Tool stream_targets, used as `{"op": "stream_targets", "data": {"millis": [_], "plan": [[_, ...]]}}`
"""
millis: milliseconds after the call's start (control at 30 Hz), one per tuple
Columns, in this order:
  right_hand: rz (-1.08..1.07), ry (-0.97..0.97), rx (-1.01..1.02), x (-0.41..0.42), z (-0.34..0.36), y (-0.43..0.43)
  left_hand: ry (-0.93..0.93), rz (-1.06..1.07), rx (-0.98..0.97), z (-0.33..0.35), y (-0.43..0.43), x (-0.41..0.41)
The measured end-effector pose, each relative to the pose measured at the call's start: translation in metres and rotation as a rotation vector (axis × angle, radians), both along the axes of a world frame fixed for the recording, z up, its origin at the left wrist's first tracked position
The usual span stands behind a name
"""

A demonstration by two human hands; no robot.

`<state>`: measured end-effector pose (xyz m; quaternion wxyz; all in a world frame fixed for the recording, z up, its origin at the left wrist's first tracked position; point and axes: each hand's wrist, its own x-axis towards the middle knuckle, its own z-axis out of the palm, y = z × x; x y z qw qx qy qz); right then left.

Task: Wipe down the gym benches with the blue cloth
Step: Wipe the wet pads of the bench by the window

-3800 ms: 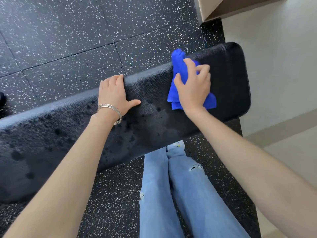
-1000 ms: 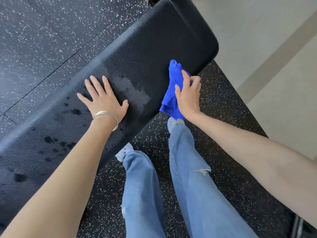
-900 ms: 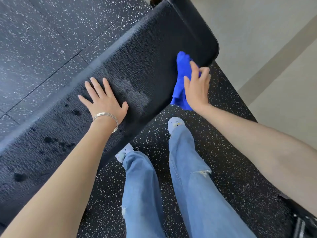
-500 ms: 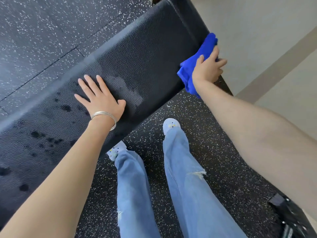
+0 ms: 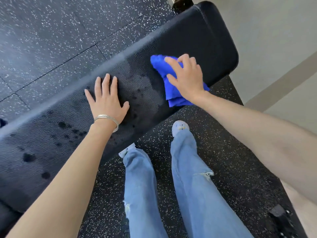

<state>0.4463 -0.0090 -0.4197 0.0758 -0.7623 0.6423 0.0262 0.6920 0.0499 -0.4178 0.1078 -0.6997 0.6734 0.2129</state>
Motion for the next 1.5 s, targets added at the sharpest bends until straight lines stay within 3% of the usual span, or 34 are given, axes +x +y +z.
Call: {"op": "stream_targets", "data": {"millis": [133,200,267,433,600,667,833,967,1067,1167,1333,1433,1500], "plan": [[-0.561,-0.15,0.062,0.032,0.0,-0.017,-0.005,0.029,-0.007,-0.002,0.001,0.026],[-0.659,-0.142,0.022,0.061,-0.002,-0.011,0.01,0.07,0.002,-0.002,0.0,0.038],[-0.607,-0.147,0.01,0.089,-0.005,0.005,0.023,0.087,0.008,-0.003,0.001,0.048],[-0.24,-0.147,-0.09,0.153,-0.012,0.061,0.061,0.137,0.014,-0.003,0.005,0.07],[0.016,-0.138,0.039,0.141,0.0,0.049,0.073,0.174,0.016,-0.005,0.01,0.092],[-0.064,-0.073,0.095,0.127,0.006,0.026,0.085,0.166,0.006,-0.006,0.01,0.097],[-0.591,-0.109,0.112,0.103,0.012,-0.034,0.123,0.132,-0.029,-0.01,0.009,0.108],[-0.682,-0.127,0.085,0.134,0.006,-0.025,0.161,0.138,-0.05,-0.012,0.01,0.115],[-0.611,-0.127,0.031,0.169,0.002,-0.003,0.176,0.166,-0.039,-0.011,0.011,0.121],[-0.374,-0.089,0.037,0.201,0.0,0.02,0.175,0.191,-0.024,-0.011,0.014,0.134],[-0.041,-0.091,0.206,0.198,0.01,0.018,0.163,0.171,-0.014,-0.014,0.021,0.149],[-0.033,-0.071,0.232,0.169,0.018,-0.012,0.142,0.164,-0.002,-0.014,0.021,0.147],[-0.184,-0.075,0.212,0.149,0.018,-0.032,0.135,0.176,-0.004,-0.015,0.02,0.145]]}}
